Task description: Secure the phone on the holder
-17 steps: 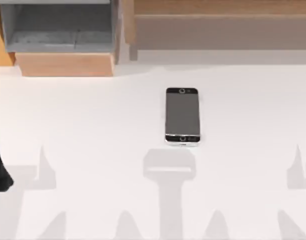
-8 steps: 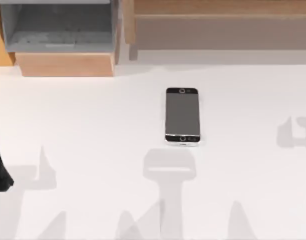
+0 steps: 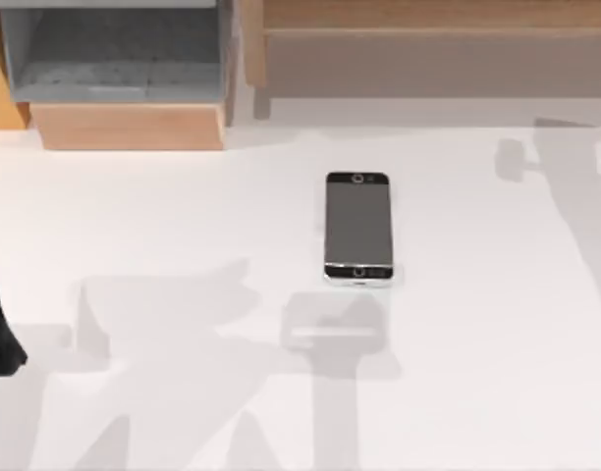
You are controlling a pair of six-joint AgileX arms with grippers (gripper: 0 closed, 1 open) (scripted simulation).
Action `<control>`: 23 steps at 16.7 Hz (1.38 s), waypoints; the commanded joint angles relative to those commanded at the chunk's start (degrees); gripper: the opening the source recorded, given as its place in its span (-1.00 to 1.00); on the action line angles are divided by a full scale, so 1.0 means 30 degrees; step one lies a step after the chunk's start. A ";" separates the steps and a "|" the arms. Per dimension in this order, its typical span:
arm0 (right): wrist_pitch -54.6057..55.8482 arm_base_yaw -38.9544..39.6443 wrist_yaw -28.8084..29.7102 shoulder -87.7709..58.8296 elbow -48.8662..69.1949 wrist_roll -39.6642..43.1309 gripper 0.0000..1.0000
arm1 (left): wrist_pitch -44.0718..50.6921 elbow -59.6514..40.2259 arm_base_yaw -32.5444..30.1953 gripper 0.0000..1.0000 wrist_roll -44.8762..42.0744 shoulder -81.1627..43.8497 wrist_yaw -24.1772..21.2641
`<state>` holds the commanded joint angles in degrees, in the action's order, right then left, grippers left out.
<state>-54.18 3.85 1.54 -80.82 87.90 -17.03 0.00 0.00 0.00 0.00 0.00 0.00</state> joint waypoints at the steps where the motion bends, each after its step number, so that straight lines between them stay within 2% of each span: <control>1: -0.1161 0.0324 0.0023 -0.1888 0.1946 -0.0393 1.00 | 0.0000 0.0000 0.0000 1.00 0.0000 0.0000 0.0000; 7: -0.7314 0.2691 0.0075 -1.2334 1.2527 -0.2622 1.00 | 0.0000 0.0000 0.0000 1.00 0.0000 0.0000 0.0000; 12: -1.0911 0.5134 -0.0030 -1.9162 1.9254 -0.4164 1.00 | 0.0000 0.0000 0.0000 1.00 0.0000 0.0000 0.0000; 17: -1.3038 0.7434 -0.0200 -2.3797 2.3737 -0.5254 1.00 | 0.0000 0.0000 0.0000 1.00 0.0000 0.0000 0.0000; 23: -1.3958 0.9024 -0.0312 -2.6308 2.6034 -0.5900 1.00 | 0.0000 0.0000 0.0000 1.00 0.0000 0.0000 0.0000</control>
<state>-96.05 30.92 0.61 -159.74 166.00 -34.73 0.00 0.00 0.00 0.00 0.00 0.00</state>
